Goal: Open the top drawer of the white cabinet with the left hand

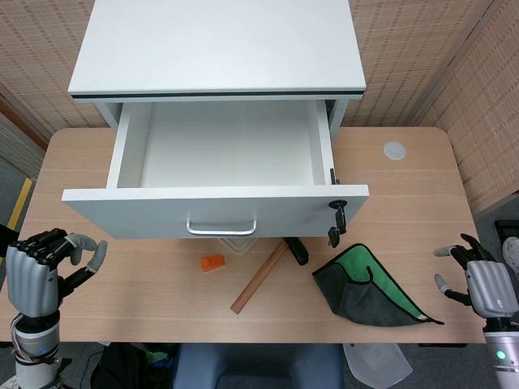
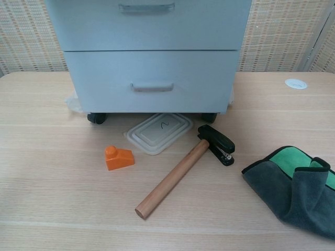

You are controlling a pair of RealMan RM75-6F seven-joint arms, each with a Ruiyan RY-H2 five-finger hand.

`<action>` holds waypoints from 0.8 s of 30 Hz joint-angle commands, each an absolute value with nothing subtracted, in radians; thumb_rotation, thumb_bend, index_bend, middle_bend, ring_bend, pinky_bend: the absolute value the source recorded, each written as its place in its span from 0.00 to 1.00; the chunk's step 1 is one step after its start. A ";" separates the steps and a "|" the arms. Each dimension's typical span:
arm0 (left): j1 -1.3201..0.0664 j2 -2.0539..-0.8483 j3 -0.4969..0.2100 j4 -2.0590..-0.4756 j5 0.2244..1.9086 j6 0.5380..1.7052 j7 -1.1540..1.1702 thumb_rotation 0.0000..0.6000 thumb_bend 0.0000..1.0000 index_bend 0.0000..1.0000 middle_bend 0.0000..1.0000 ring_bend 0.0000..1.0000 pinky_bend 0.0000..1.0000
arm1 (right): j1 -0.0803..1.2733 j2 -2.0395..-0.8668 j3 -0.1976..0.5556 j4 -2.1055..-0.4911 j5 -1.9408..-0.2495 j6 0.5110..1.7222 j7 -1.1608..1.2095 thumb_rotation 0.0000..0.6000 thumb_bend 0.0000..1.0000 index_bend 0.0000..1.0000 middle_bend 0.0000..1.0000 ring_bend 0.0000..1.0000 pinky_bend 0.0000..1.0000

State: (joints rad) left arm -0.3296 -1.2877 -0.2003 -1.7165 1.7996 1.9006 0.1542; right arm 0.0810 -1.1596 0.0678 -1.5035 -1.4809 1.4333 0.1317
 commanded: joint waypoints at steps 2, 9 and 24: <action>-0.298 -1.267 -0.190 -1.681 1.765 1.903 0.116 1.00 0.32 0.63 0.83 0.73 0.85 | 0.086 -1.160 0.070 -1.505 -1.481 1.430 0.129 1.00 0.27 0.36 0.38 0.23 0.28; -0.258 -1.230 -0.168 -1.657 1.692 1.849 0.086 1.00 0.32 0.62 0.80 0.67 0.73 | 0.093 -1.161 0.072 -1.507 -1.476 1.421 0.123 1.00 0.27 0.36 0.38 0.23 0.28; -0.205 -1.165 -0.087 -1.652 1.416 1.551 0.201 1.00 0.32 0.43 0.57 0.47 0.49 | 0.119 -1.149 0.076 -1.513 -1.459 1.374 0.111 1.00 0.27 0.36 0.38 0.23 0.28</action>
State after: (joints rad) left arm -0.2149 -1.1779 -0.1067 -1.6498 1.4614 1.5982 0.1672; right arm 0.1165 -1.1503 0.0763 -1.5122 -1.4608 1.3785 0.1121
